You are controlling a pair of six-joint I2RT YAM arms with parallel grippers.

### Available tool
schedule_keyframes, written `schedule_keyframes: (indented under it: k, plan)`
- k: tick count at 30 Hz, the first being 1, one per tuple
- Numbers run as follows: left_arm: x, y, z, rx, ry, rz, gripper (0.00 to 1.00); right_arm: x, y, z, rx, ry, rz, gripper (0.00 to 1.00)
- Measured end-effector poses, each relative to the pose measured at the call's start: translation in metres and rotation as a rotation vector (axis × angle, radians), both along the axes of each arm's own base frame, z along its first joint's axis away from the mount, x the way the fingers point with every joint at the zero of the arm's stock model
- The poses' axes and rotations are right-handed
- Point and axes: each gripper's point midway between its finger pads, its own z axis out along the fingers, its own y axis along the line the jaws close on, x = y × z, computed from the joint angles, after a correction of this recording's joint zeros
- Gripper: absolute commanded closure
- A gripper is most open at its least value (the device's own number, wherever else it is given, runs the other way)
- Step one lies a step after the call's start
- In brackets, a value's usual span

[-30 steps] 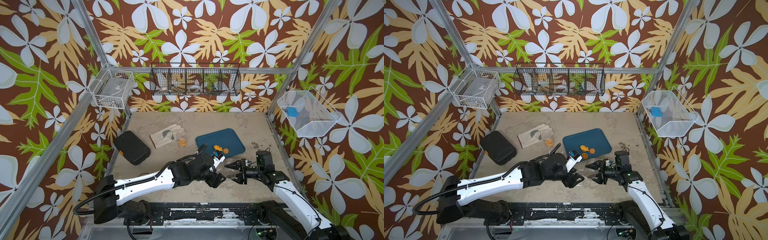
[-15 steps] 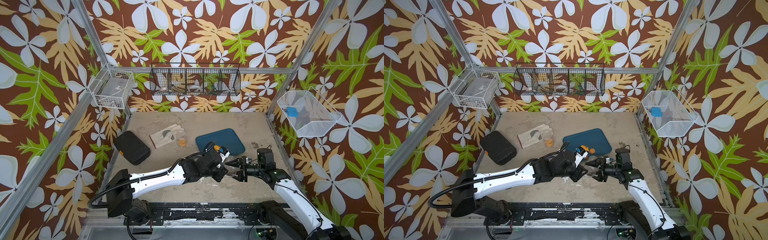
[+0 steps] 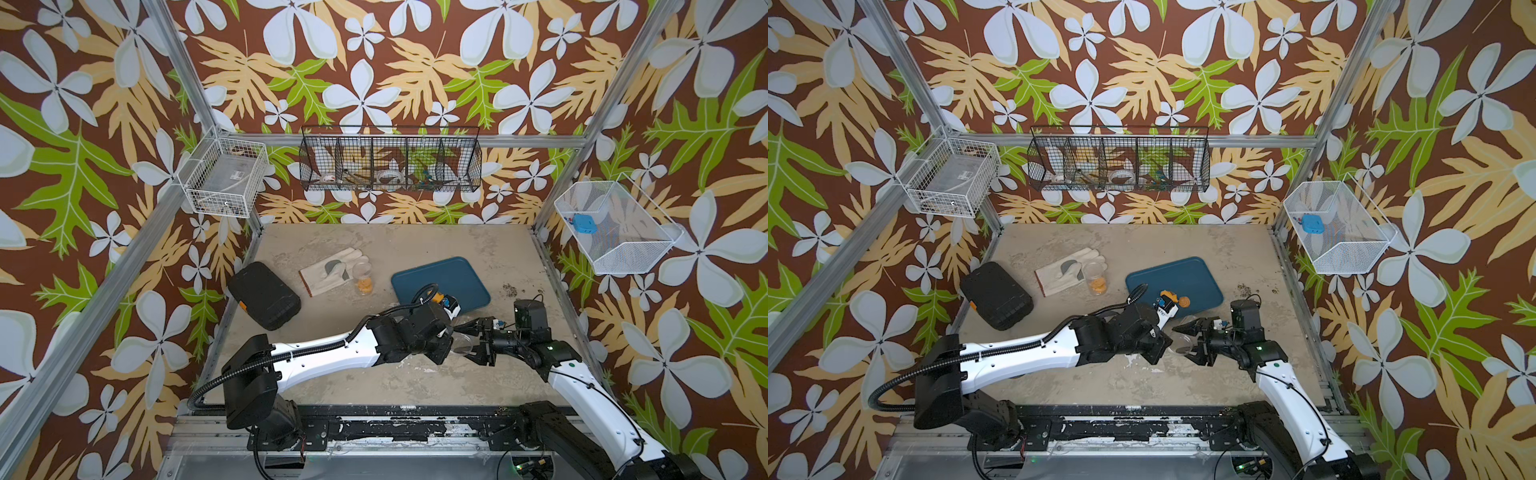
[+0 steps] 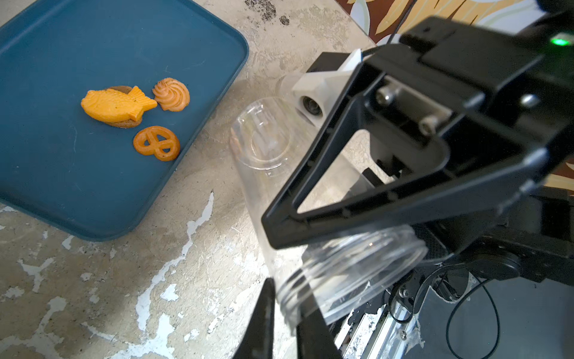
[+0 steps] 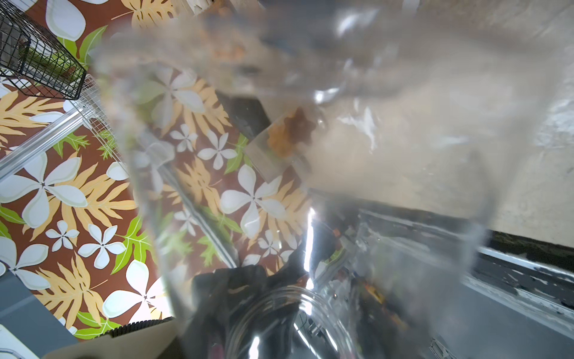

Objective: Pour the cookies out of the jar
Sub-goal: Place the jar at the center of the board.

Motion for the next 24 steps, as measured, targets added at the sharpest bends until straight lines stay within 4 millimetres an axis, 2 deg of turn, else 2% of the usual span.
schedule_keyframes:
  k: [7, 15, 21, 24]
  plan:
    - [0.002, 0.0, -0.002, 0.01, 0.031, 0.035, 0.92, -0.005, 0.001, -0.002, 0.006, 0.0, 0.012, 0.15]
    - [0.006, 0.004, -0.014, 0.083, 0.047, 0.059, 0.92, -0.007, 0.0, -0.001, -0.012, 0.008, 0.025, 0.0]
    - [0.013, -0.002, -0.007, 0.113, 0.028, 0.055, 0.92, -0.008, -0.002, 0.024, -0.081, -0.067, 0.092, 0.0]
    - [0.018, 0.006, -0.008, 0.148, 0.035, 0.052, 0.92, -0.016, -0.004, 0.032, -0.113, -0.111, 0.124, 0.0]
